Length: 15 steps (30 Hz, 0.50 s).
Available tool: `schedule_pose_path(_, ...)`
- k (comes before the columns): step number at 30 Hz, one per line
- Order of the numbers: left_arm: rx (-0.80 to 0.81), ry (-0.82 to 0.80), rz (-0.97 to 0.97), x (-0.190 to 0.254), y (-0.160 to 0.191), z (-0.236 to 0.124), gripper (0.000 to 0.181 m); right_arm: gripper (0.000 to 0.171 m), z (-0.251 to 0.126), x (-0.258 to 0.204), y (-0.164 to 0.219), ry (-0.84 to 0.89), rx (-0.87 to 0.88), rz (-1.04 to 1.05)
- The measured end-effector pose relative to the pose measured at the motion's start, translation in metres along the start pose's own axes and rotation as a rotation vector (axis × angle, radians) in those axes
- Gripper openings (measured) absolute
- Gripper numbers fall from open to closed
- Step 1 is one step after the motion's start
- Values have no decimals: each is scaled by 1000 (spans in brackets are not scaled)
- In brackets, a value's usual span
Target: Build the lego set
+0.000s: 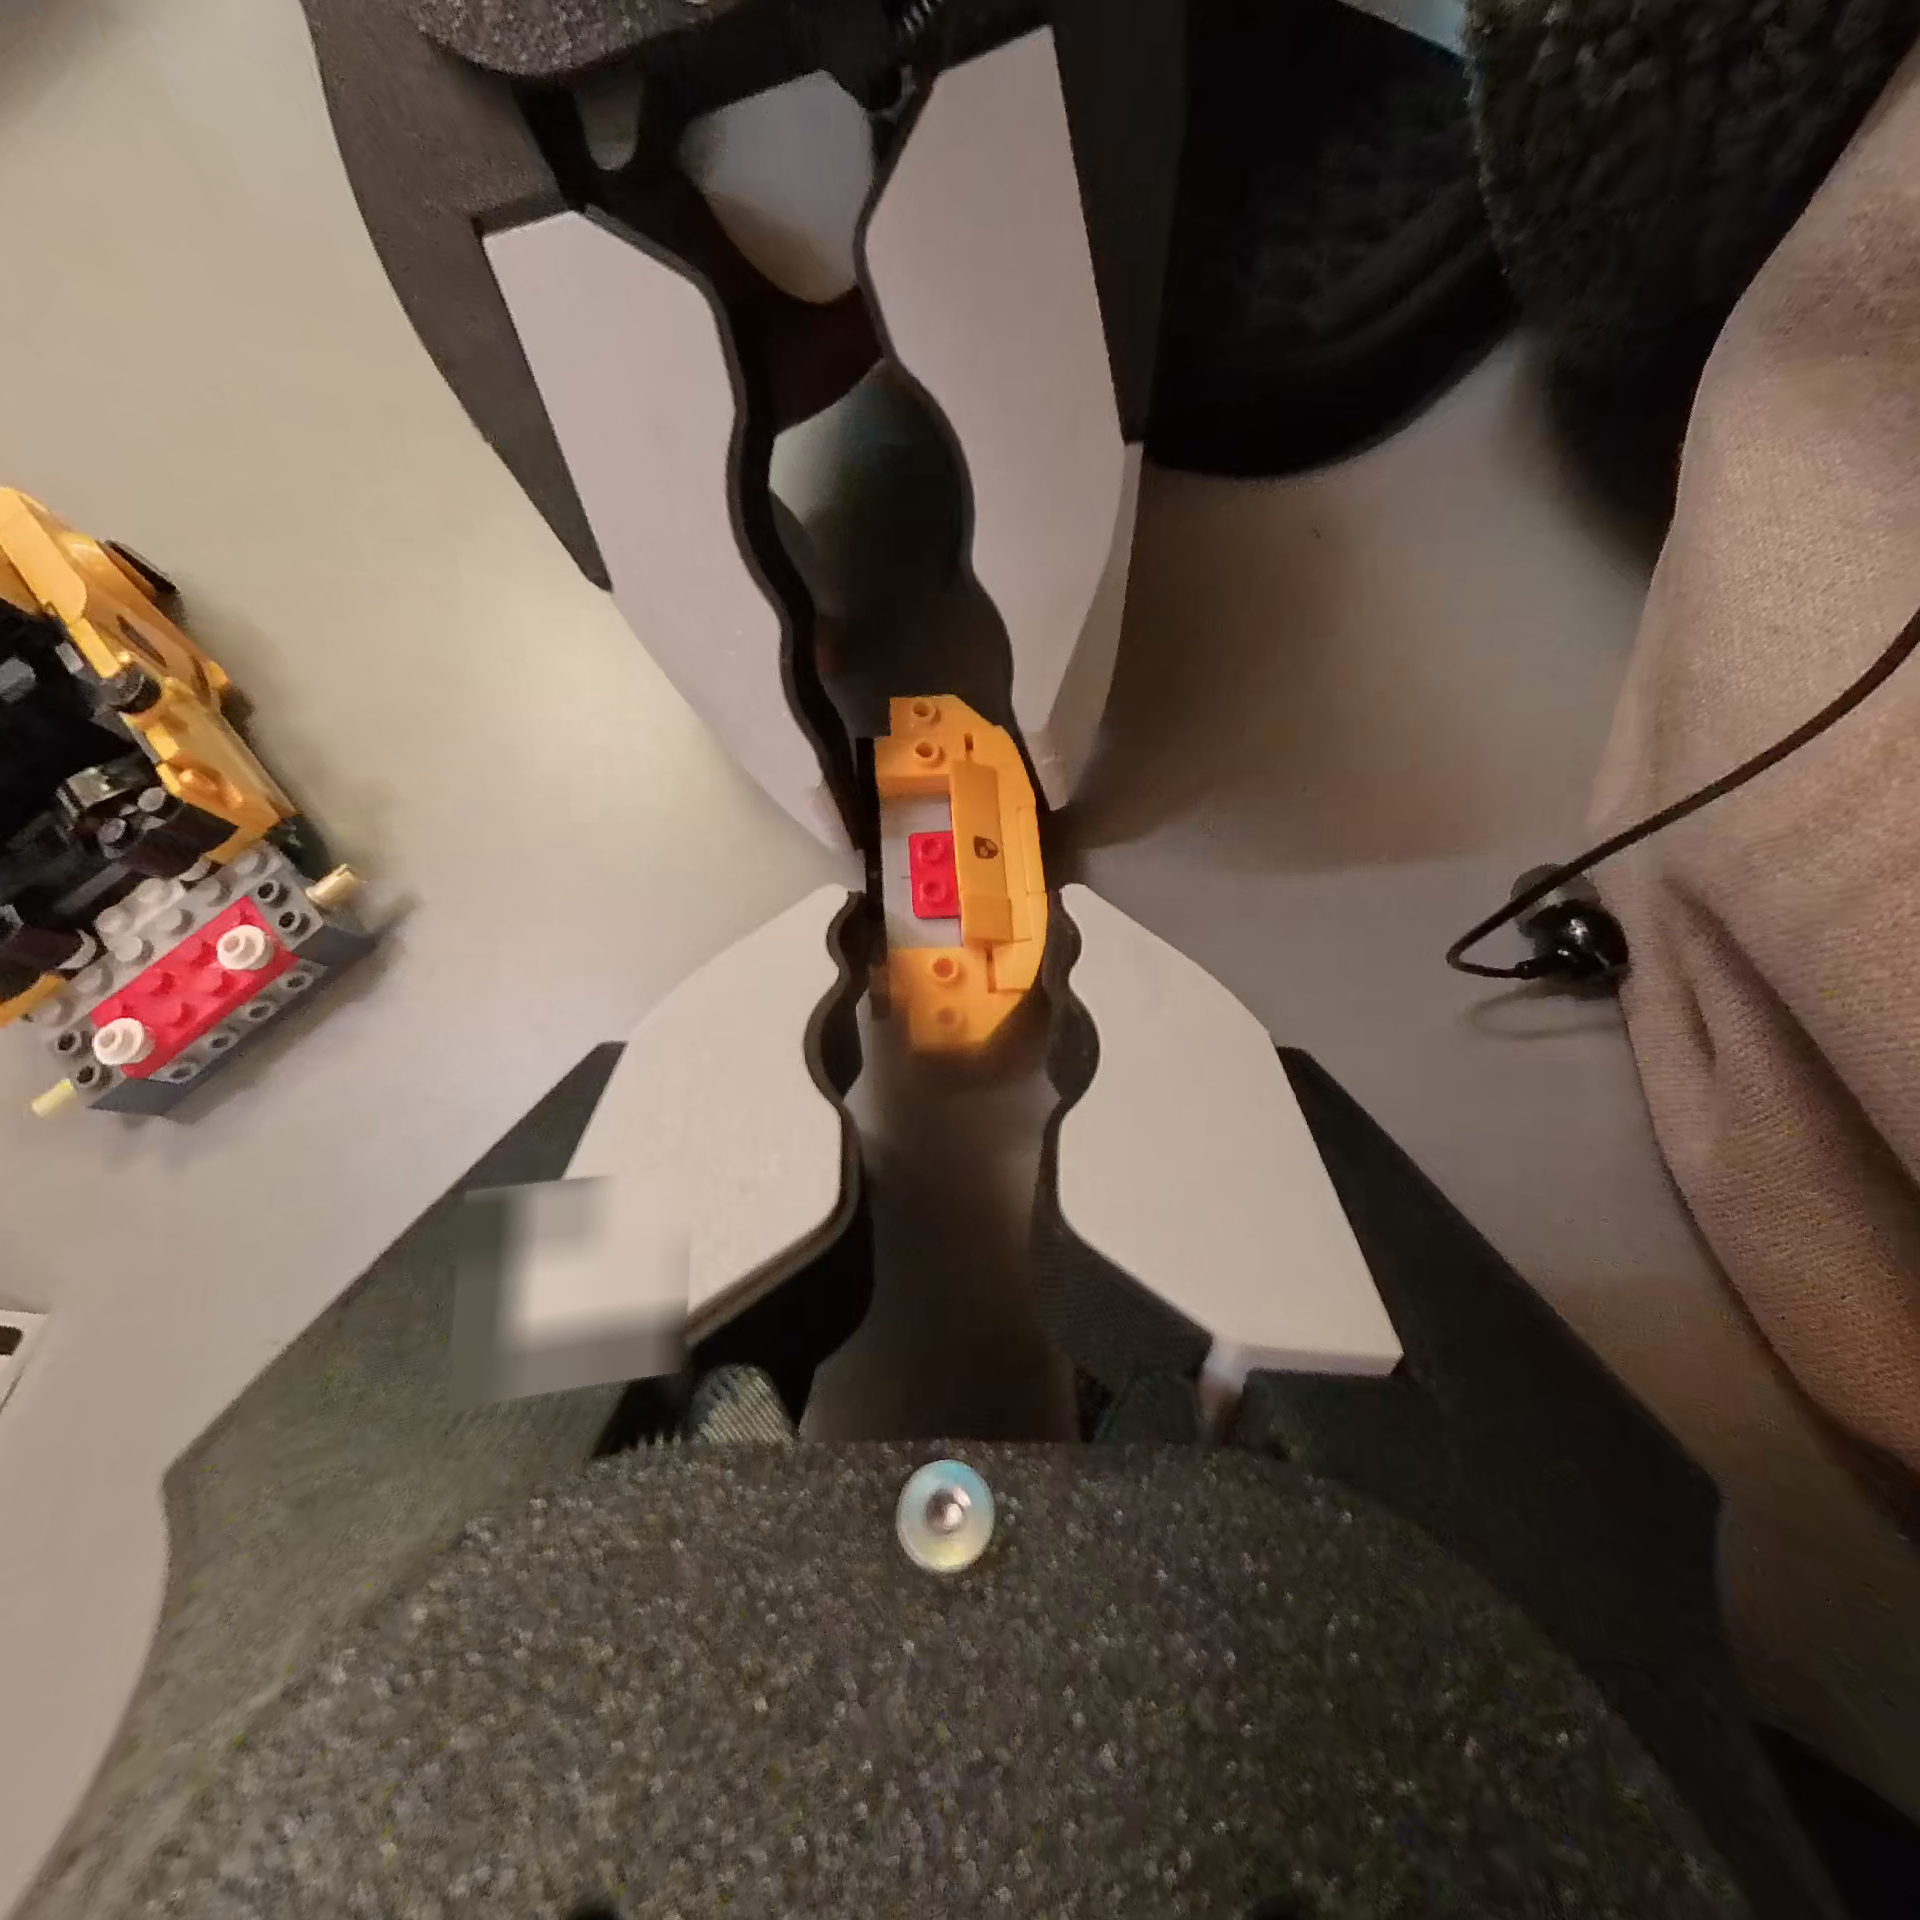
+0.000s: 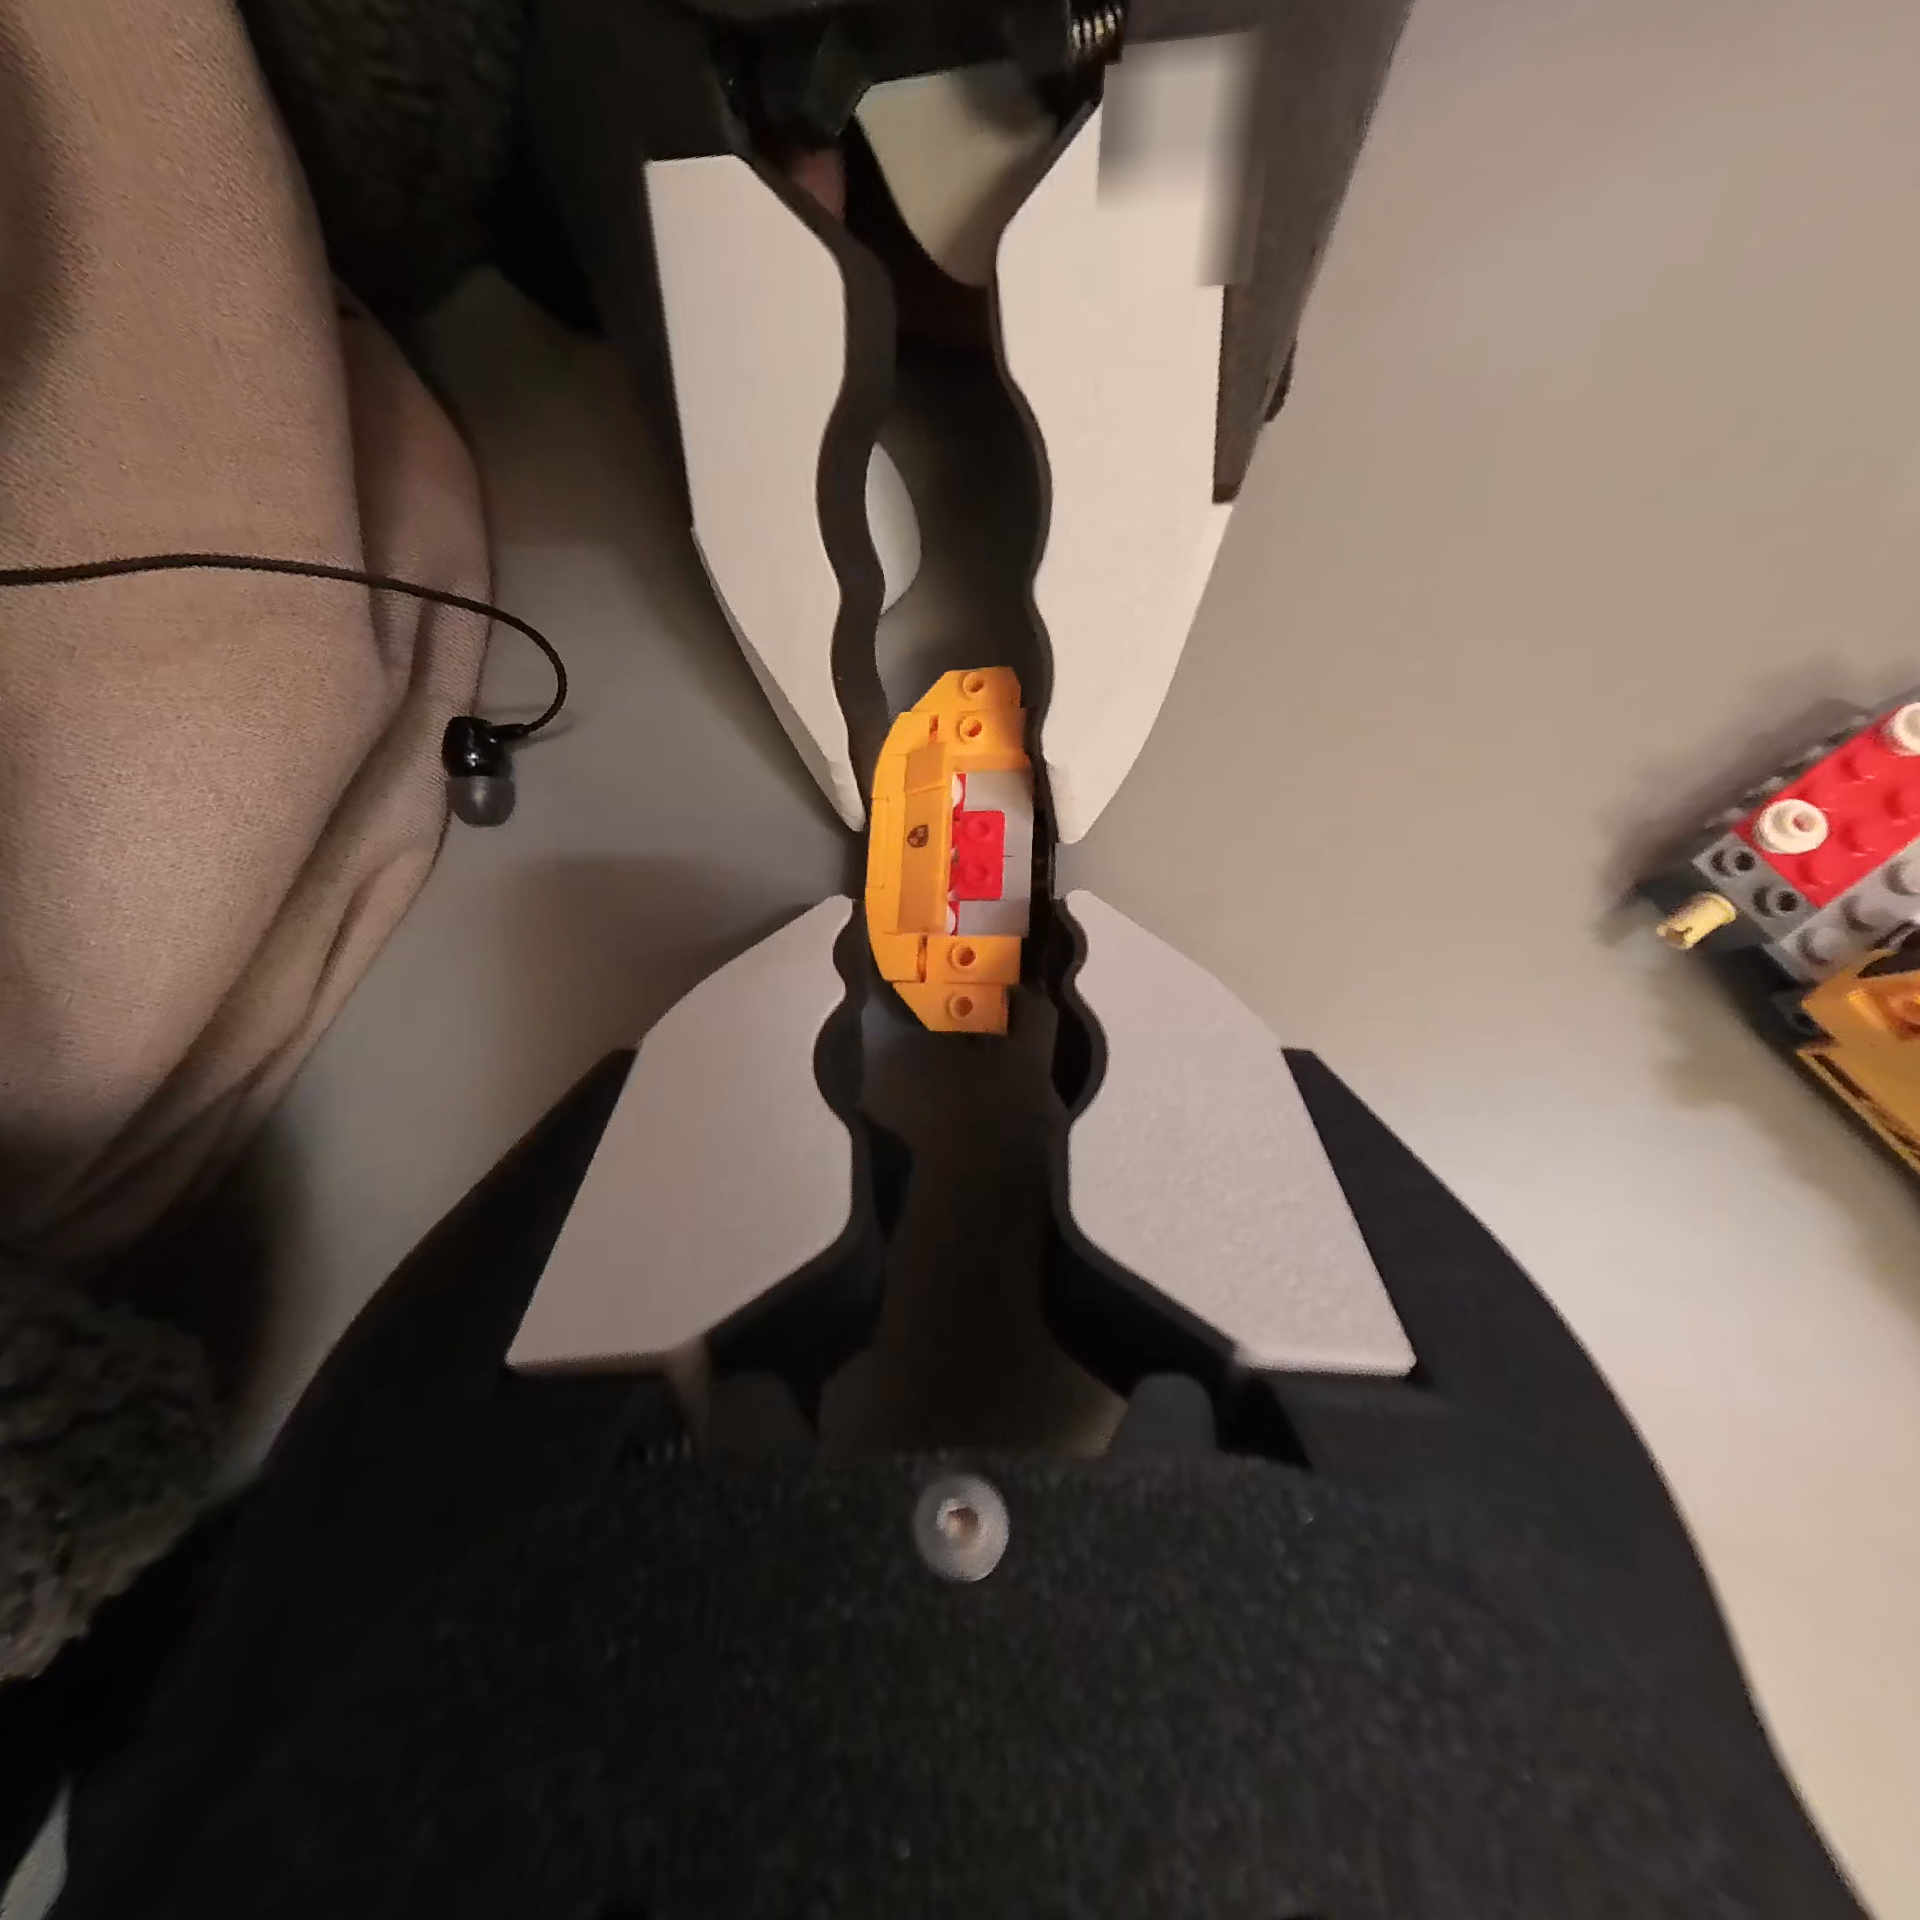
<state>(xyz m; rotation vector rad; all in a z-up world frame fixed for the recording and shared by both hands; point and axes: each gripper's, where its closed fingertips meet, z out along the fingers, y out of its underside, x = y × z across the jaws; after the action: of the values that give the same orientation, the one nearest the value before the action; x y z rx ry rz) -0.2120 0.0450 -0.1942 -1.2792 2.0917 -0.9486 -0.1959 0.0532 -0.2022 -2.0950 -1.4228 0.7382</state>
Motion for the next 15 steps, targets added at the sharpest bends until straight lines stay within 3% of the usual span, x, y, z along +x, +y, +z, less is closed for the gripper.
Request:
schedule_pose_path(7,0,1,-4,-1,0,1,33,29,-5,0,-13,-76,86,140)
schedule_pose_path(15,-1,8,-22,-1,1,1,33,12,2,-3,-18,-45,5,31)
